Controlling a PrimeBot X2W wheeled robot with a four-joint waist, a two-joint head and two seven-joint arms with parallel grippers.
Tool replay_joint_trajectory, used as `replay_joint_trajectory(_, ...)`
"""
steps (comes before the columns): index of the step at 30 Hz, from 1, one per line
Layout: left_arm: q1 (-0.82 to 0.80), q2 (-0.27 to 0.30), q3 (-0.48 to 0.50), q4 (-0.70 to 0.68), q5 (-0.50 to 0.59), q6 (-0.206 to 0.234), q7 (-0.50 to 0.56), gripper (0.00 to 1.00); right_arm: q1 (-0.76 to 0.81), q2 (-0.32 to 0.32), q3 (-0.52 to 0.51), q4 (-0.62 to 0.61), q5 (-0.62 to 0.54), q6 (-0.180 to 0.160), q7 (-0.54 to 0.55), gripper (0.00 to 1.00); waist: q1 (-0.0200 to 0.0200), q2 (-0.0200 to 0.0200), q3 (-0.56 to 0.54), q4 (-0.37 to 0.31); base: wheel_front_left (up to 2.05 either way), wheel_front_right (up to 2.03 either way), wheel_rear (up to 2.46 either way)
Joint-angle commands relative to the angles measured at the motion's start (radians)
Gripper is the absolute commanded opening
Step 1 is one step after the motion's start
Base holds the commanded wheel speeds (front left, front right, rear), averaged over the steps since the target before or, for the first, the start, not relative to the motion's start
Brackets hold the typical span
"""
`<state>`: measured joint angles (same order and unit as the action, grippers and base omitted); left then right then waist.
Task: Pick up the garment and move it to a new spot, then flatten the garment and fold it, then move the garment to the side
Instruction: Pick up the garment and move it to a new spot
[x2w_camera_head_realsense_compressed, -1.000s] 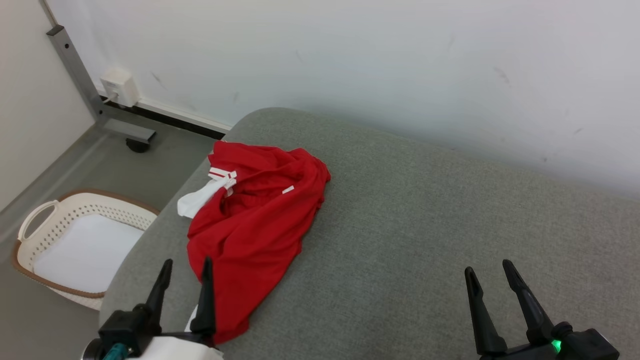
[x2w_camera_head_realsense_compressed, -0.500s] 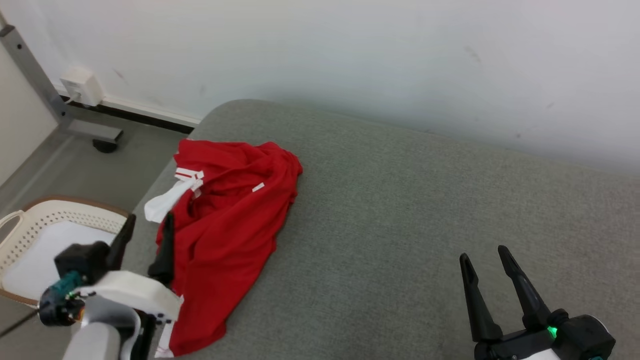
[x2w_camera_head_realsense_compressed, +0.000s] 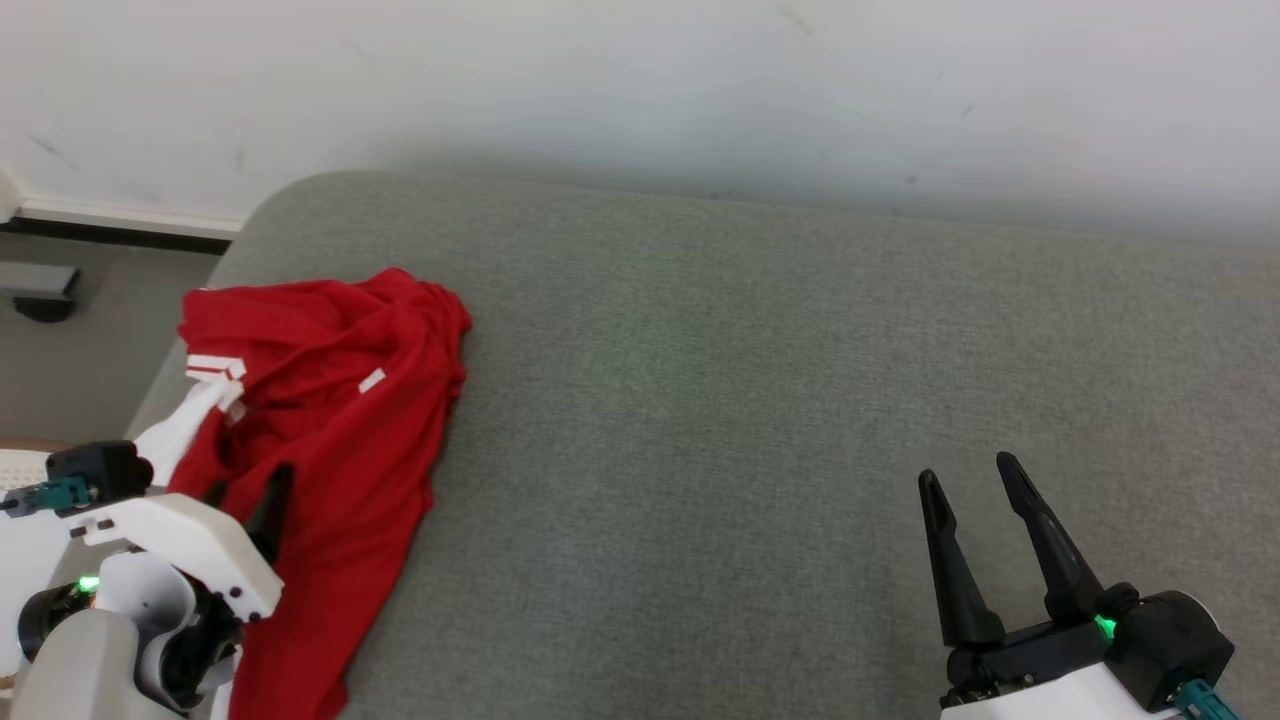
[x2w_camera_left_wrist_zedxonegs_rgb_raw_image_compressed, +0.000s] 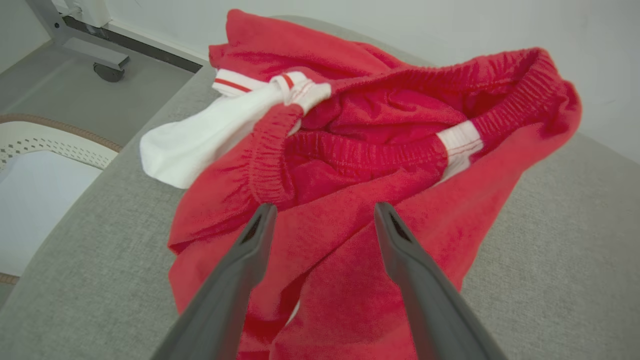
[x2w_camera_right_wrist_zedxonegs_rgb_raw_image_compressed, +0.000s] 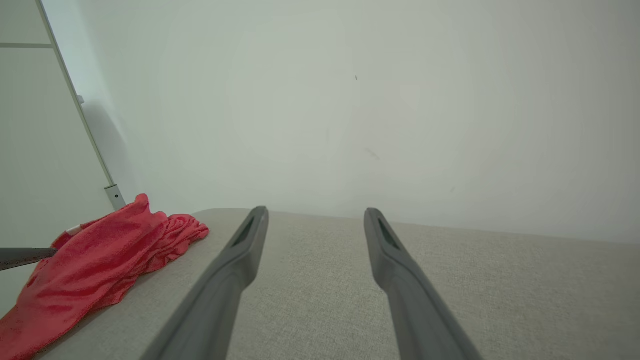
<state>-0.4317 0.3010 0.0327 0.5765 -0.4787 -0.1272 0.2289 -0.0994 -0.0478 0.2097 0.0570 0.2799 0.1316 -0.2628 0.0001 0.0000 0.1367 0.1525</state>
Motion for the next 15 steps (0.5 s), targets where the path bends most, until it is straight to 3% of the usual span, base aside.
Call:
replay_joint_trajectory(1,-0.015,0.011,-0.006,0.006,-0.020,-0.004,0.009,1.00,-0.010,-0.005,-0.004,-0.002,-0.010,-0.002,-0.003,1.00,-0.0001,0.0000,0.028,-0.037,0.00,0.00,0.00)
replay_joint_trajectory(15,0.036,0.074,-0.211,0.063,-0.168,-0.004,0.249,1.00,-0.045,-0.004,0.012,0.002,-0.001,-0.002,-0.003,1.00,-0.0001,0.0000,0.072,-0.110,0.00,0.00,0.00)
